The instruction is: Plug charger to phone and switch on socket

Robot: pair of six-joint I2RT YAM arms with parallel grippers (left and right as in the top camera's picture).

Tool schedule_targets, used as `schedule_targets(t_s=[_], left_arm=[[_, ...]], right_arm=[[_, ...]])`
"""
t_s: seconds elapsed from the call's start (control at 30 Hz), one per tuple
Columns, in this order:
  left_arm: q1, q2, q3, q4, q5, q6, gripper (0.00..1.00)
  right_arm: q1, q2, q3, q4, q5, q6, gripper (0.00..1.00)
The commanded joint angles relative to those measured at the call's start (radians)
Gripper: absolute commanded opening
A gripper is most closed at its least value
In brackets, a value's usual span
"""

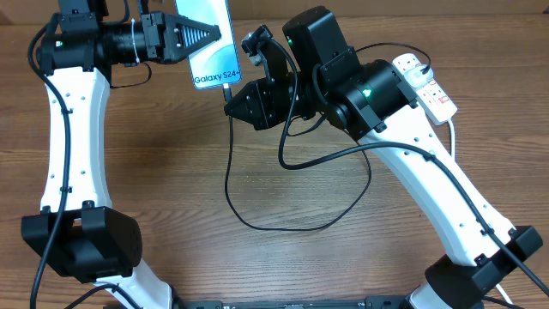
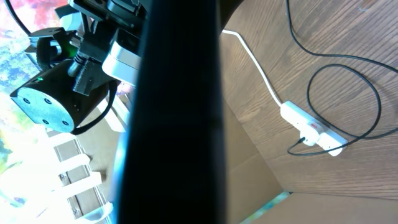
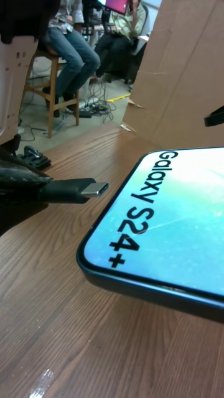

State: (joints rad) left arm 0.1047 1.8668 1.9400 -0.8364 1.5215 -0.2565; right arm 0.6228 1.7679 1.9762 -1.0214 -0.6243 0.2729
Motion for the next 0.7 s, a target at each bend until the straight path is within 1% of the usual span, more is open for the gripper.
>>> schedule_targets(t_s=[0.0, 0.23, 0.4, 0.67], left_arm=[[-0.008, -0.003, 0.011, 0.008, 0.059, -0.006, 0.04], [-0.008, -0.003, 0.011, 0.009, 0.059, -0.013, 0.04], [-0.008, -0.003, 0.011, 0.011, 0.059, -0.020, 0.04], [-0.008, -0.003, 0.011, 0.011, 0.059, -0.021, 0.04]], right_arm=[[0.007, -0.019, 0.007, 0.003, -0.006, 0.015, 0.04], [0.021, -0.019, 0.007, 0.010, -0.003, 0.016, 0.04], [0.040, -0.018, 0.007, 0.010, 0.107, 0.075, 0.04], [0.045, -0.017, 0.007, 0.010, 0.108, 0.078, 0.04]])
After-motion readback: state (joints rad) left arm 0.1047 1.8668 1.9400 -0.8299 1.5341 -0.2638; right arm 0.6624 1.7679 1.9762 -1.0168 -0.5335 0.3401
